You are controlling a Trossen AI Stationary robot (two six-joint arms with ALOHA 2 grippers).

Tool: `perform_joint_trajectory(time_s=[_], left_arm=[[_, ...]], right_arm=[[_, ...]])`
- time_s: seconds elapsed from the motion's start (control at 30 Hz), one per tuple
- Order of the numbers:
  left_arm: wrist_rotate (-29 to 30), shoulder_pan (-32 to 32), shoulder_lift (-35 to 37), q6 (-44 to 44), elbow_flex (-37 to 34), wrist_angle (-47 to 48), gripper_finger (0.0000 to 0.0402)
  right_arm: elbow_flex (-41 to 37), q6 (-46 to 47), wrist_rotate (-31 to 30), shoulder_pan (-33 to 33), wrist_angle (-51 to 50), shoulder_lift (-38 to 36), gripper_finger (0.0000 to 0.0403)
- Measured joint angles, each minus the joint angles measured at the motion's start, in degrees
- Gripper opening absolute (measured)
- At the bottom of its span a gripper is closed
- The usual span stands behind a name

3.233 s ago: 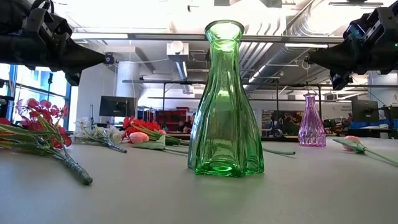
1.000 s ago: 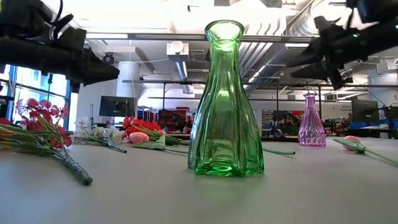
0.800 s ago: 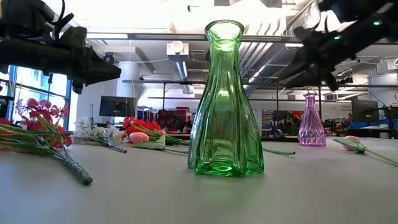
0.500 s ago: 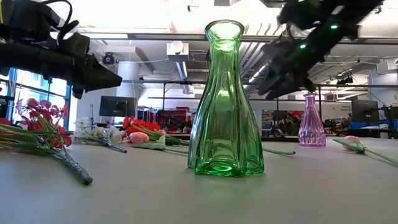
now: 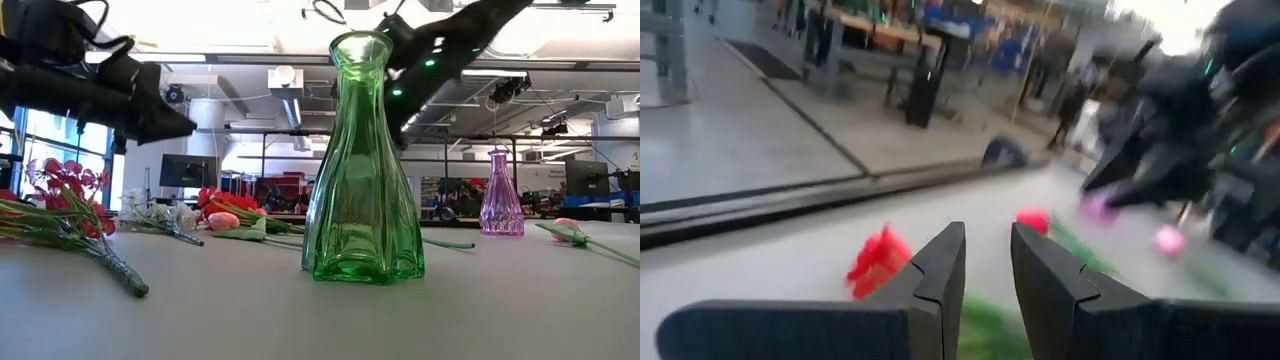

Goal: Sort flowers into vase by color
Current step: Put the top red flowers into the green vase

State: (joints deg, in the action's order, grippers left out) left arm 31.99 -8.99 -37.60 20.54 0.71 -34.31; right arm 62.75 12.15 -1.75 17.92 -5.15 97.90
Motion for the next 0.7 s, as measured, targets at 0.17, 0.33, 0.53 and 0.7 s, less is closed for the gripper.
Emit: perform_joint_trajectory(time_s=[0.17, 0.33, 0.53, 0.7], left_arm=[[-5.7, 0.1, 0.0, 8.7, 0.1, -6.5, 0.0074], [-9.3, 0.1, -0.1, 17.5, 1.9, -0.5, 0.0074], [-11.1, 0.1, -1.1, 19.8, 8.4, 9.9, 0.0074], [-10.1, 0.1, -2.9, 17.8, 16.8, 22.8, 0.0074]], right_arm=[[9.5, 5.8, 8.5, 0.7, -13.0, 5.1, 0.0138], [16.1, 7.1, 3.8, 0.5, -26.6, 7.1, 0.0138], [17.9, 4.1, 6.6, -0.2, -20.5, 9.5, 0.0138], [17.8, 1.3, 9.8, -0.9, -14.4, 14.5, 0.0138]])
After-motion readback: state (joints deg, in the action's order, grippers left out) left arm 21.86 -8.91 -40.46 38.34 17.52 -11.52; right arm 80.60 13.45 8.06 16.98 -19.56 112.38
